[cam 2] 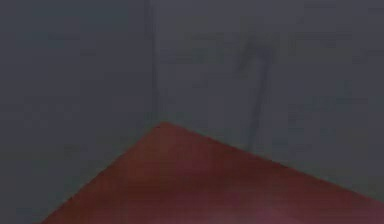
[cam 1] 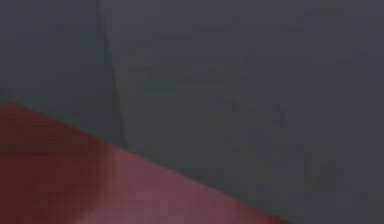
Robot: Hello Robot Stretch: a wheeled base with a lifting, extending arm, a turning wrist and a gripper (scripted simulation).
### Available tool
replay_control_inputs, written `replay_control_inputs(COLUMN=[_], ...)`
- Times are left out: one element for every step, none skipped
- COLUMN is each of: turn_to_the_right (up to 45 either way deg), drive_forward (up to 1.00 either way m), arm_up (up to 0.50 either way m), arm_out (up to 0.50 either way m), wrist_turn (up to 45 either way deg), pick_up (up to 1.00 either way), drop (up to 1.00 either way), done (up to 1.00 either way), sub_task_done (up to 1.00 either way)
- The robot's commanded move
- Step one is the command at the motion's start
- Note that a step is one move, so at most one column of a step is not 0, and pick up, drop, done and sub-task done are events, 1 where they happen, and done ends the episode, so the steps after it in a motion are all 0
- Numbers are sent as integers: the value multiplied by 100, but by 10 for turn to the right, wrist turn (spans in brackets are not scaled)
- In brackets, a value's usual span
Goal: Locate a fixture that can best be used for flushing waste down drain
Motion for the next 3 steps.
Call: replay_control_inputs(turn_to_the_right=[-450, -300, 0], drive_forward=[0, 0, 100], arm_up=[0, 0, 0], arm_out=[0, 0, 0], wrist_turn=[0, 0, 0], pick_up=[0, 0, 0], drop=[0, 0, 0], done=[0, 0, 0], sub_task_done=[0, 0, 0])
